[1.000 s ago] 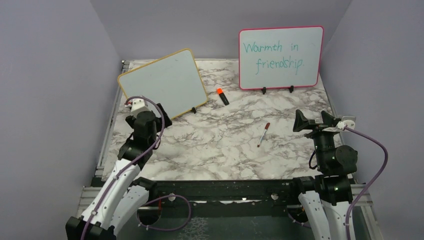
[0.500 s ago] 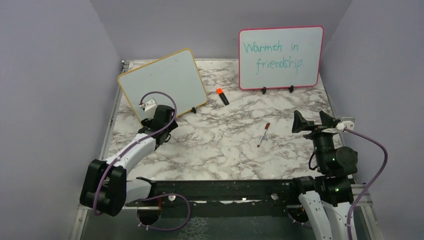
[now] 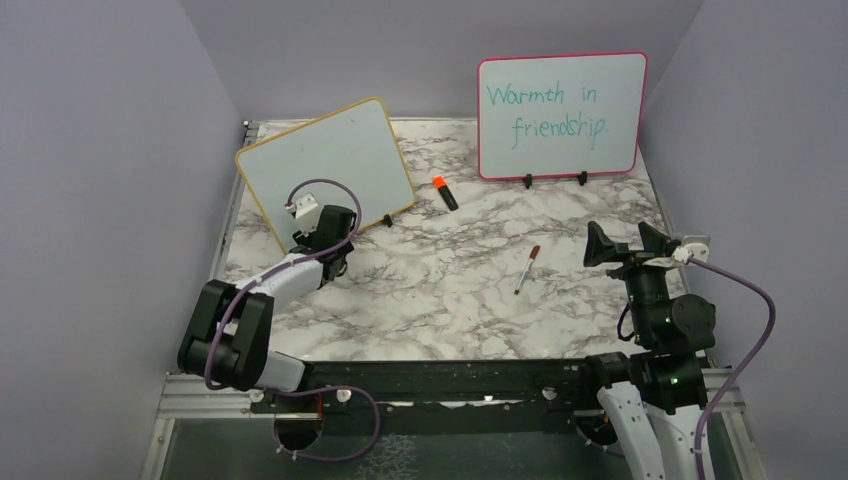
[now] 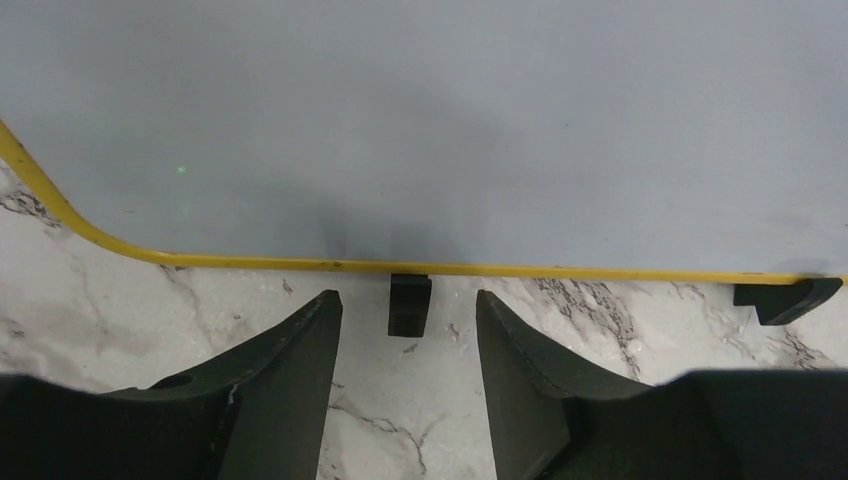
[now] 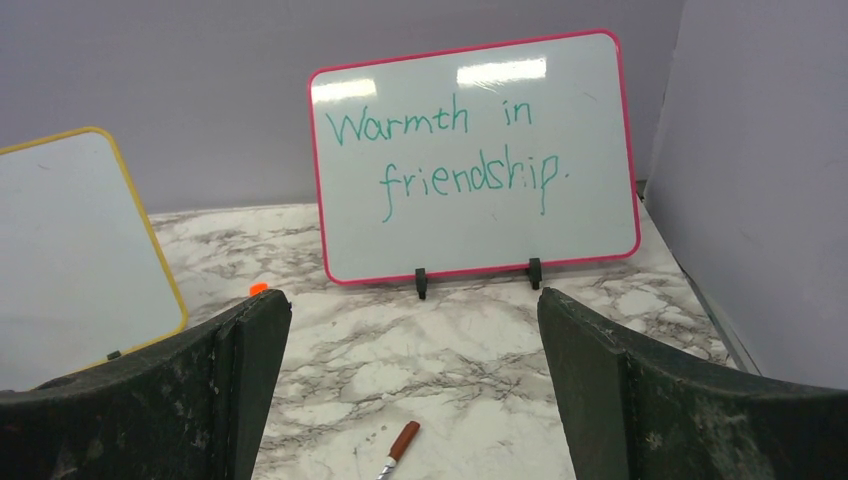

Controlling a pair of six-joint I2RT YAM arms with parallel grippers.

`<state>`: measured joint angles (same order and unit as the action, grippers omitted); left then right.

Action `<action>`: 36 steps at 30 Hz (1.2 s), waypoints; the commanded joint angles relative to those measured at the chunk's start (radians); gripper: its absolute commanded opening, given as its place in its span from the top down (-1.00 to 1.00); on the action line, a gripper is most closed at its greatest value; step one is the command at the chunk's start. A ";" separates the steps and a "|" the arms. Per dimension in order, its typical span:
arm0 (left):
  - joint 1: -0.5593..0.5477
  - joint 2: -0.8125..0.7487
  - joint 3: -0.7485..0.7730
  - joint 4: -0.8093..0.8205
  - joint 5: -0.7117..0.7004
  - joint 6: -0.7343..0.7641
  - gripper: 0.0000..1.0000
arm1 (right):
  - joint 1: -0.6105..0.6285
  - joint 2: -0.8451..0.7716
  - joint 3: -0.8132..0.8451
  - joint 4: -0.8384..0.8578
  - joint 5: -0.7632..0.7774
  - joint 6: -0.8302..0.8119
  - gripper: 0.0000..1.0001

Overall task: Write a sentence on the whiteboard
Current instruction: Move the whiteboard to the center of the board.

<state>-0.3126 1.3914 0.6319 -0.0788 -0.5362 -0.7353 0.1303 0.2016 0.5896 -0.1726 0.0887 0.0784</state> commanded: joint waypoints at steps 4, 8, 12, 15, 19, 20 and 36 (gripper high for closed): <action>0.033 0.073 0.036 0.118 0.005 -0.004 0.05 | 0.008 -0.011 -0.005 0.024 0.002 -0.003 -1.00; 0.033 0.086 0.037 0.126 0.021 -0.004 0.32 | 0.008 -0.010 -0.008 0.026 0.002 -0.003 -1.00; 0.030 0.069 0.010 0.137 0.051 -0.004 0.65 | 0.009 -0.010 -0.008 0.032 0.004 -0.005 -1.00; 0.017 0.051 -0.015 0.143 0.075 -0.013 0.90 | 0.010 -0.009 -0.008 0.034 0.002 -0.005 -1.00; -0.012 0.025 -0.047 0.148 0.111 -0.030 1.00 | 0.012 -0.009 -0.009 0.036 0.002 -0.005 -1.00; -0.024 0.019 -0.052 0.146 0.112 -0.032 1.00 | 0.014 -0.009 -0.009 0.035 0.002 -0.005 -1.00; -0.295 -0.110 -0.093 0.046 0.037 -0.161 1.00 | 0.019 -0.024 -0.006 0.027 -0.001 -0.002 -1.00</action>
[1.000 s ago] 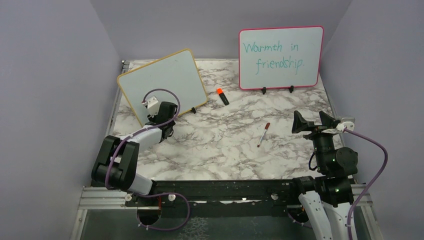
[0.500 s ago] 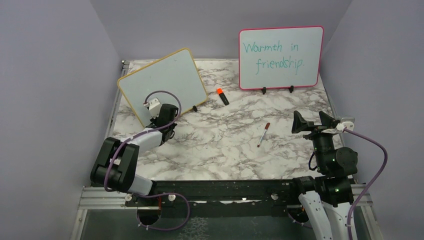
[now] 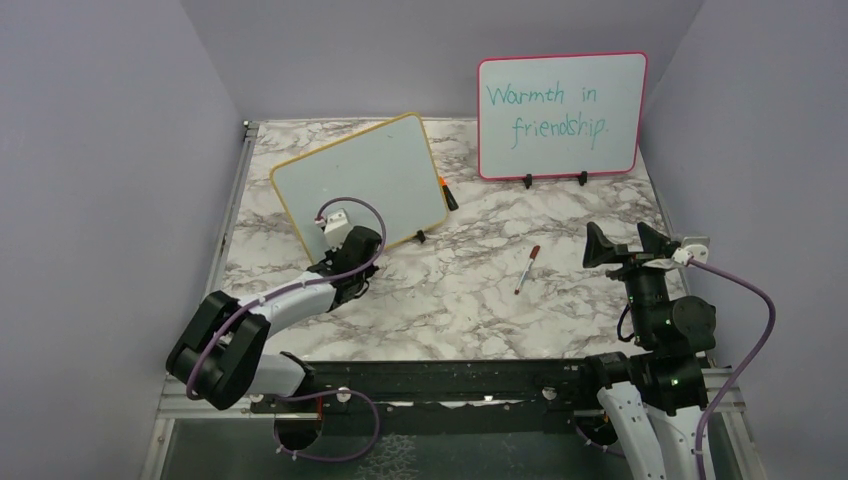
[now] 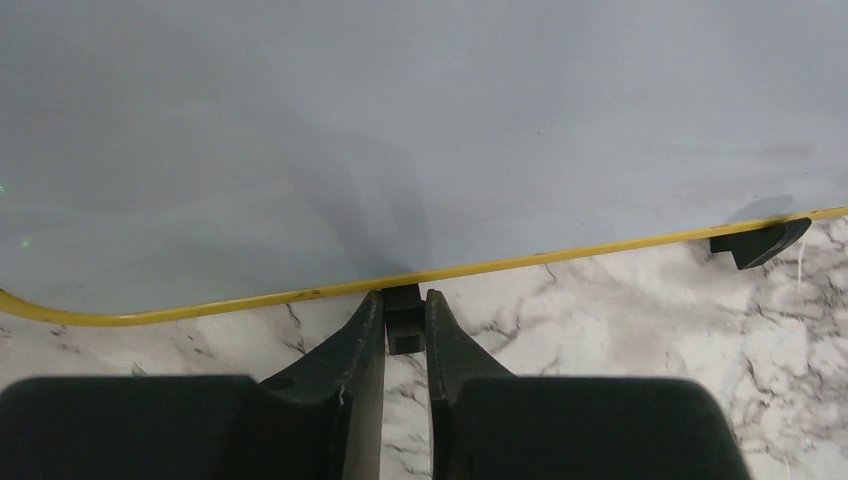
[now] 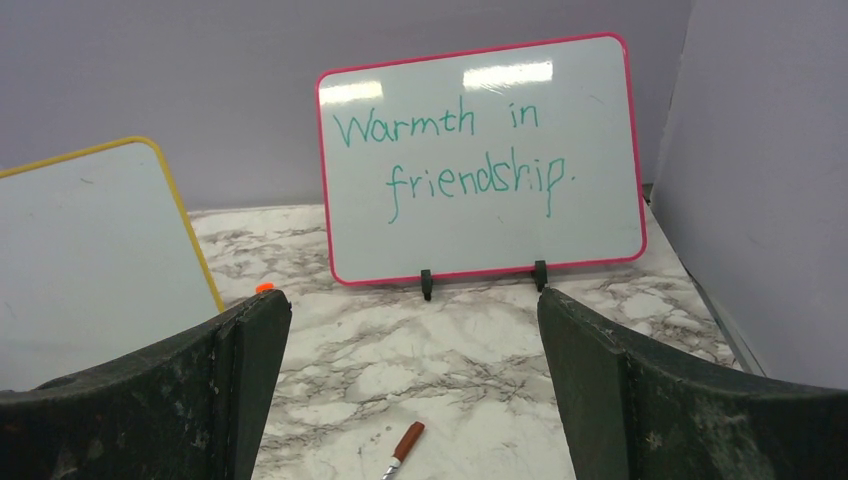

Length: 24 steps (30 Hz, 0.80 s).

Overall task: Write a sentence on the whiteboard
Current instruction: Move the whiteboard to the center of the board.

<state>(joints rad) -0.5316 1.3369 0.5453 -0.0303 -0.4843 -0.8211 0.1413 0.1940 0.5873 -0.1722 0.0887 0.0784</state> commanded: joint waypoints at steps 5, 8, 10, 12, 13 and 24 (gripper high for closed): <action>-0.170 -0.078 -0.029 -0.038 -0.057 -0.151 1.00 | 0.007 -0.019 -0.001 0.025 -0.002 0.001 -1.00; -0.233 -0.084 -0.035 -0.050 -0.076 -0.185 1.00 | 0.007 -0.021 -0.001 0.025 -0.002 0.001 -1.00; -0.275 -0.080 -0.030 -0.073 -0.088 -0.209 1.00 | 0.007 -0.021 -0.002 0.025 0.000 0.001 -1.00; -0.314 -0.080 -0.026 -0.093 -0.100 -0.229 1.00 | 0.007 -0.023 -0.002 0.024 0.002 0.001 -1.00; -0.333 -0.083 -0.025 -0.099 -0.109 -0.239 1.00 | 0.007 -0.024 -0.001 0.023 0.003 0.001 -1.00; -0.465 -0.024 0.045 -0.111 -0.166 -0.282 1.00 | 0.011 -0.024 -0.003 0.026 0.003 0.003 -1.00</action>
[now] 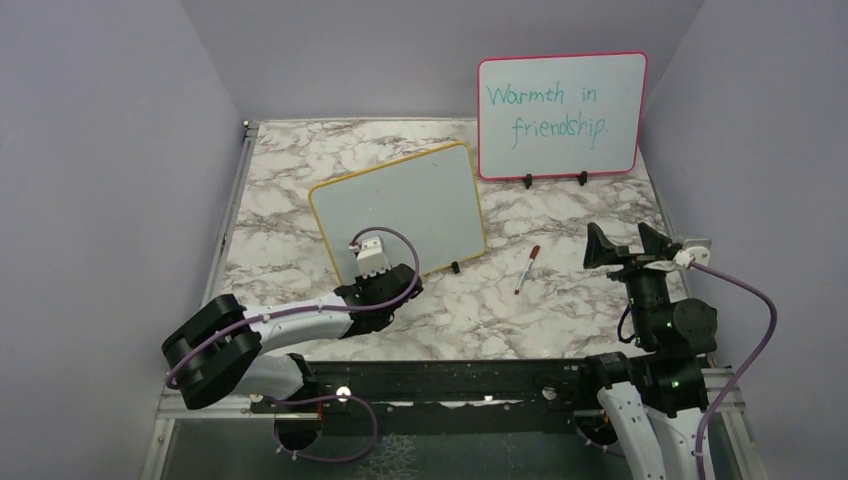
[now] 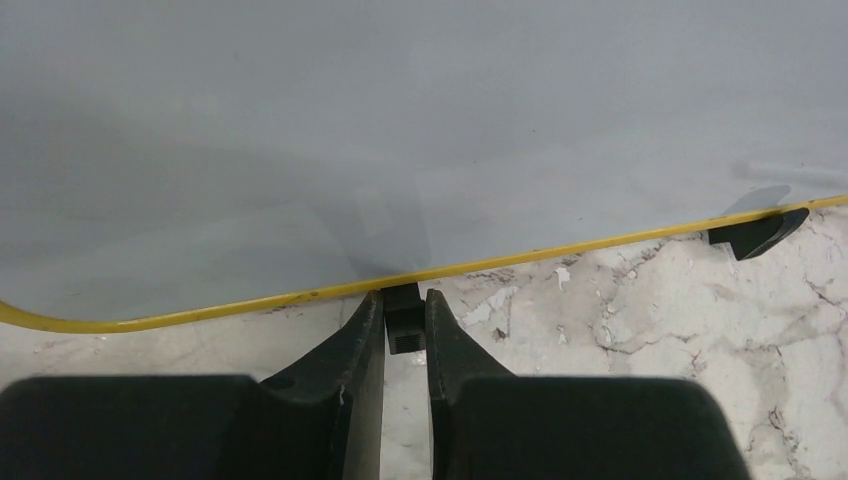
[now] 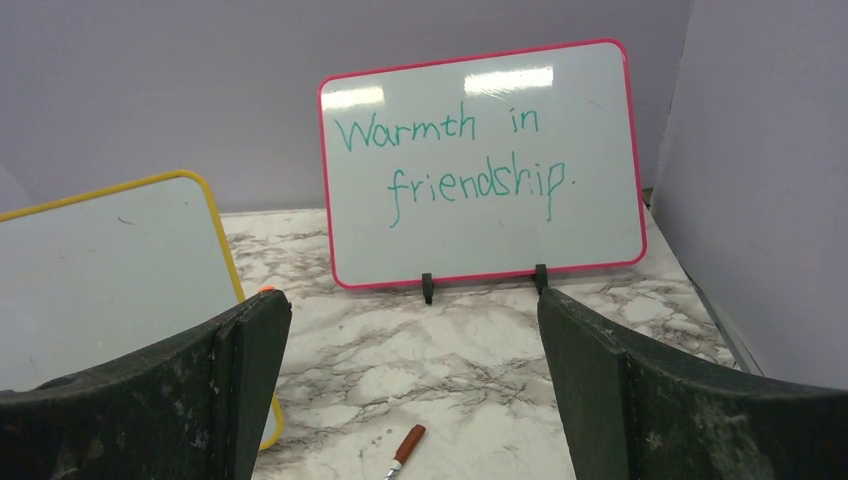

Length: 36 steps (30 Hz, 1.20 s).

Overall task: Write a sentence on the whiteboard
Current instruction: Move the whiteboard to the center of the board.

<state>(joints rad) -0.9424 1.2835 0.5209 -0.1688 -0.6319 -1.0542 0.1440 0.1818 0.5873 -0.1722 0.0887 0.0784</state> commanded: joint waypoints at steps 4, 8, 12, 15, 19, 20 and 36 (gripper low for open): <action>-0.075 0.084 0.119 0.031 -0.034 -0.047 1.00 | 0.011 -0.015 -0.002 0.024 0.003 0.003 -1.00; -0.084 0.123 0.144 0.053 -0.038 -0.038 1.00 | 0.011 -0.018 -0.002 0.023 0.009 0.003 -1.00; -0.102 0.147 0.157 0.071 -0.036 -0.045 1.00 | 0.011 -0.019 -0.002 0.023 0.011 0.003 -1.00; -0.113 0.167 0.158 0.093 -0.020 -0.060 1.00 | 0.011 -0.018 -0.002 0.023 0.011 0.003 -1.00; -0.137 0.192 0.175 0.096 -0.023 -0.080 1.00 | 0.011 -0.018 -0.003 0.023 0.011 0.003 -1.00; -0.143 0.198 0.180 0.095 -0.025 -0.080 1.00 | 0.011 -0.019 -0.003 0.023 0.011 0.003 -1.00; -0.193 0.232 0.211 0.085 -0.032 -0.124 0.54 | 0.012 -0.019 -0.002 0.023 0.015 0.003 -1.00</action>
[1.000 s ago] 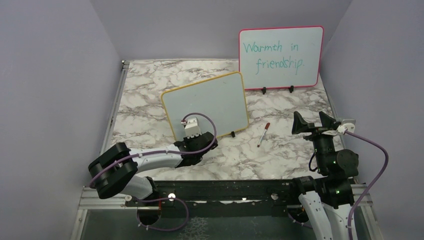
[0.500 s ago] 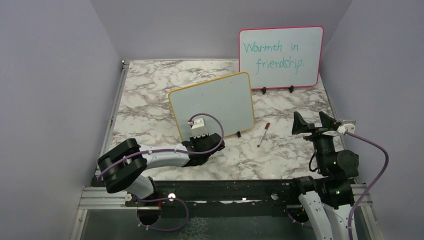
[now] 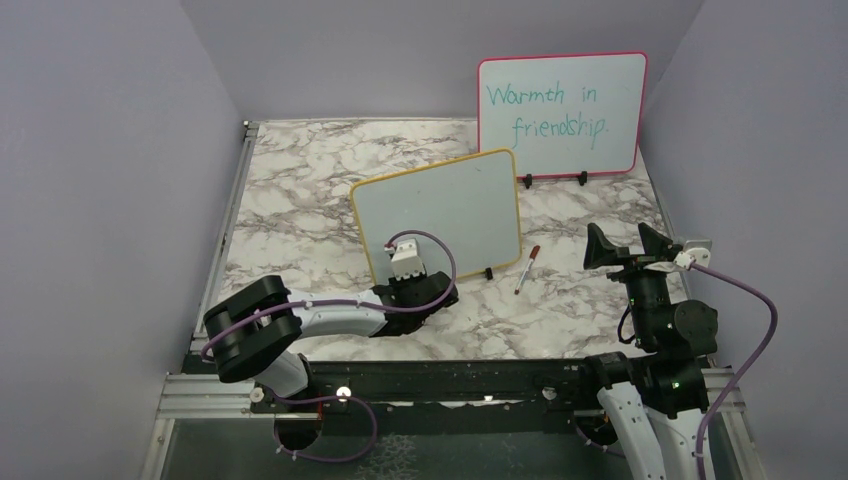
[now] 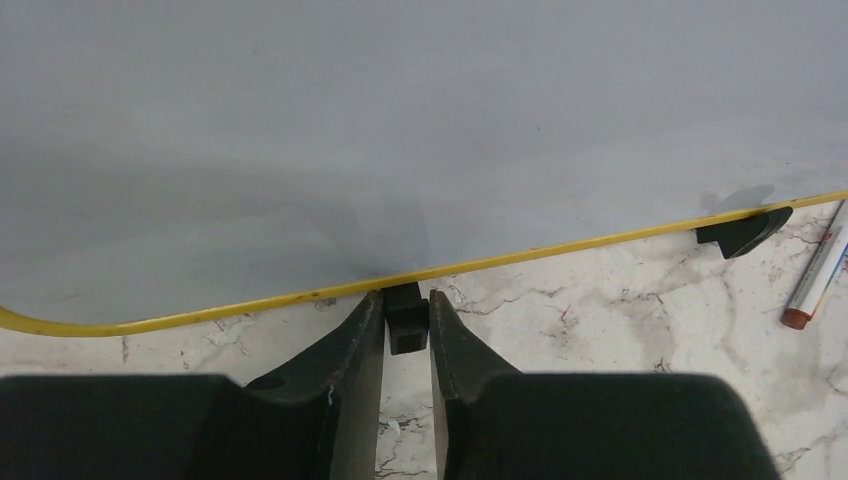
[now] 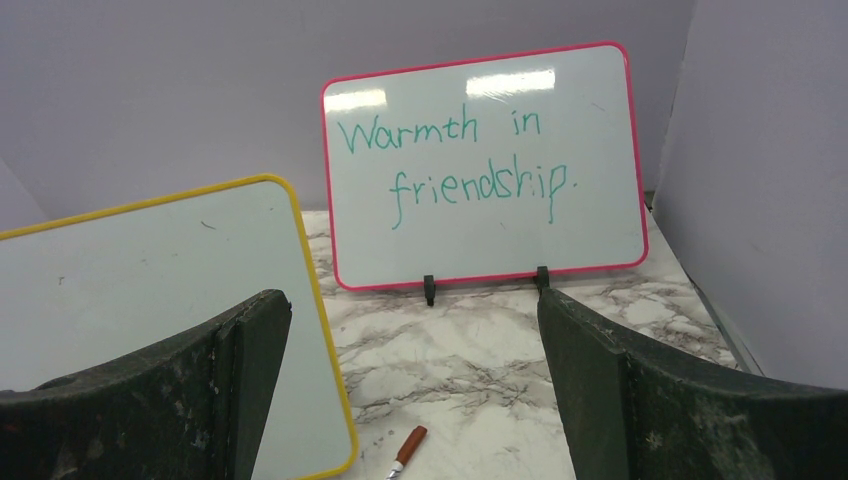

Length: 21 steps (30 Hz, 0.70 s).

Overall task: Write a sentence on the whiteboard
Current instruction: Move the whiteboard to the center of the board.

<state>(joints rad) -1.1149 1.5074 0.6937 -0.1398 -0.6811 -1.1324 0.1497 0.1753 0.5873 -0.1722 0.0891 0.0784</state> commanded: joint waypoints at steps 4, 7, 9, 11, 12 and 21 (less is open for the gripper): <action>-0.029 0.008 0.050 0.052 0.021 -0.046 0.41 | 0.007 -0.009 -0.001 0.022 0.013 0.002 -1.00; -0.037 0.010 0.062 0.052 0.024 -0.042 0.31 | 0.007 -0.006 0.000 0.022 0.014 0.007 -1.00; -0.040 0.009 0.066 0.052 0.025 -0.040 0.24 | 0.007 -0.002 0.001 0.020 0.012 0.009 -1.00; -0.046 0.004 0.069 0.052 0.027 -0.040 0.17 | 0.007 0.003 0.002 0.020 0.014 0.015 -1.00; -0.047 0.002 0.069 0.053 0.029 -0.040 0.16 | 0.007 0.007 0.004 0.018 0.014 0.018 -1.00; -0.077 -0.085 0.035 0.027 0.045 -0.060 -0.13 | 0.007 0.074 0.031 -0.017 0.034 0.081 -1.00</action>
<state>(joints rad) -1.1660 1.4963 0.7326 -0.1219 -0.6605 -1.1702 0.1497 0.2020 0.5877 -0.1730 0.0921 0.1085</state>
